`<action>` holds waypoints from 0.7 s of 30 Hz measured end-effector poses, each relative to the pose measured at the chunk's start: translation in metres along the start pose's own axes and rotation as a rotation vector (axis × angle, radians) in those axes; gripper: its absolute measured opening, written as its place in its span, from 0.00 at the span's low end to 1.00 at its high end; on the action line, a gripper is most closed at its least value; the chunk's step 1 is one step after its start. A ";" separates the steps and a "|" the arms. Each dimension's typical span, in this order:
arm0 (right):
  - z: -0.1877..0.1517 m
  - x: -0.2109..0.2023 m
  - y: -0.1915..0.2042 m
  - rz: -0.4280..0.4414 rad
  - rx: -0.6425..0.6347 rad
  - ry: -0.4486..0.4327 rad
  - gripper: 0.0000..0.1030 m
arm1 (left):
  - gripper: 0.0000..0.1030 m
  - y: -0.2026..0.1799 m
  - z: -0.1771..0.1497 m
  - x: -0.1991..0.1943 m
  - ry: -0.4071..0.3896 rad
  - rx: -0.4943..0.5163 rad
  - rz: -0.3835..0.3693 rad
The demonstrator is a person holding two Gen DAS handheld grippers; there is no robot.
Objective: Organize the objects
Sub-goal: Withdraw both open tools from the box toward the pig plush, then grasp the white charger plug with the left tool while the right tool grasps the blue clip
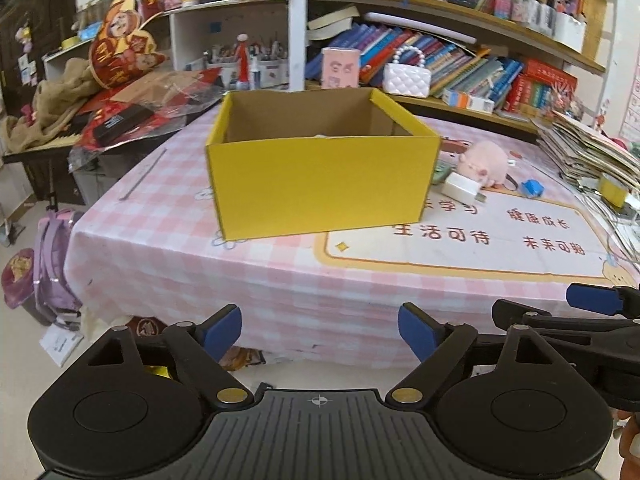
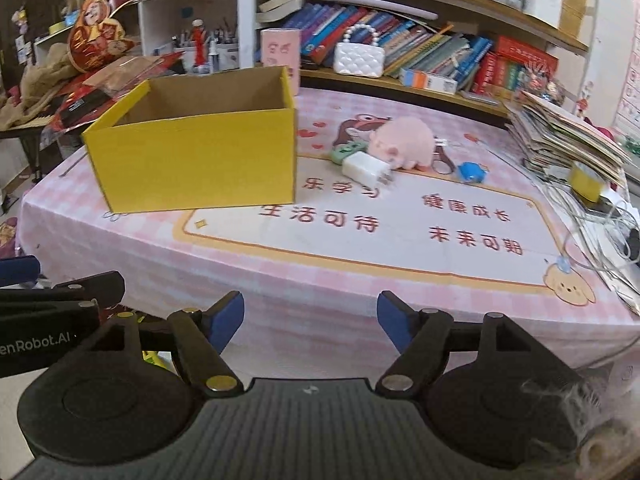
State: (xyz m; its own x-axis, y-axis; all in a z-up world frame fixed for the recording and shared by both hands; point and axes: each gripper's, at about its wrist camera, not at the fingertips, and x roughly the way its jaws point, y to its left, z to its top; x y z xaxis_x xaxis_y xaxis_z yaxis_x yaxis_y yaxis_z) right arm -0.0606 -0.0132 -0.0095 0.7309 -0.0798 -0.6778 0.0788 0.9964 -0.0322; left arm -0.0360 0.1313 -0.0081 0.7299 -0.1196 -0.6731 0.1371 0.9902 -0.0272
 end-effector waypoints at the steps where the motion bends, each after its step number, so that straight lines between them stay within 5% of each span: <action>1: 0.000 0.000 -0.003 -0.008 0.008 -0.002 0.71 | 0.87 -0.003 0.001 0.001 -0.001 0.009 -0.005; 21: 0.027 0.037 -0.101 -0.140 0.128 0.029 0.73 | 0.87 -0.096 0.047 0.060 0.020 0.129 -0.139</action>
State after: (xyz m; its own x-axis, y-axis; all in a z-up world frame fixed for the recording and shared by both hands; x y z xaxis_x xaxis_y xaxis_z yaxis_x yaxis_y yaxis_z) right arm -0.0230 -0.1178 -0.0111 0.6874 -0.2142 -0.6940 0.2648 0.9637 -0.0352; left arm 0.0257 0.0254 -0.0114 0.6850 -0.2515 -0.6838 0.3214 0.9466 -0.0261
